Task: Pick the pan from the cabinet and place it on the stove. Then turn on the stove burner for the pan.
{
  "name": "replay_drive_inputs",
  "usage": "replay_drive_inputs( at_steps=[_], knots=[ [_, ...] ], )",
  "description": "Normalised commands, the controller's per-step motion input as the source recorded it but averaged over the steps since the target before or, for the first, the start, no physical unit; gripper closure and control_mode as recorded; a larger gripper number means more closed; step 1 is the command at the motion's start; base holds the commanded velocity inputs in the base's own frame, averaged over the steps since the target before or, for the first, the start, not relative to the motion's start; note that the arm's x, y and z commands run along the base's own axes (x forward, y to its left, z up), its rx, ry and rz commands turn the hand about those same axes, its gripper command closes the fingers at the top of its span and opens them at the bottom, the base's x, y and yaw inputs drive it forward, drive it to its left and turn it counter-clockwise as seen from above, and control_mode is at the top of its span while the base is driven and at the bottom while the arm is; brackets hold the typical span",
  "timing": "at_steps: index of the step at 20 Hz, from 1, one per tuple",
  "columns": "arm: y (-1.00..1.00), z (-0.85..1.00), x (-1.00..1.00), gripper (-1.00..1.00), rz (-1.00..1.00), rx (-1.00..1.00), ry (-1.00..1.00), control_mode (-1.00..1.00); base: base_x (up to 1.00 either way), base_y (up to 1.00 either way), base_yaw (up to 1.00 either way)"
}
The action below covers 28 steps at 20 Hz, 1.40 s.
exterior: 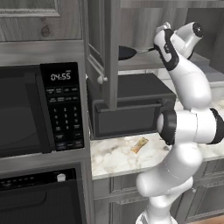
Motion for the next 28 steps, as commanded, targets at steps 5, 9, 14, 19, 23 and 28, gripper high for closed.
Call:
replay_drive_inputs(
  at_steps=[5, 9, 14, 19, 23, 28],
  knots=[
    [0.0, -0.13, 0.49, -1.0, 0.0, 0.0, 0.01, -1.0, 0.0, 0.0, 0.0],
    [0.0, -0.12, 0.53, -1.0, 0.02, 0.0, 0.0, -1.0, 0.0, 0.0, 0.0],
    [0.04, -0.17, 0.49, -1.0, 0.09, 0.0, -0.03, -1.0, 0.0, 0.0, 0.0],
    [0.0, 0.0, 0.33, -1.0, 0.15, 0.0, -0.09, -1.0, 0.0, 0.0, 0.0],
    [0.03, -0.04, 0.4, -1.0, 0.14, -0.03, -0.04, -1.0, 0.0, 0.0, 0.0],
    [0.02, -0.18, 0.43, -1.0, 0.07, -0.06, -0.01, -1.0, 0.0, 0.0, 0.0]
  ],
)
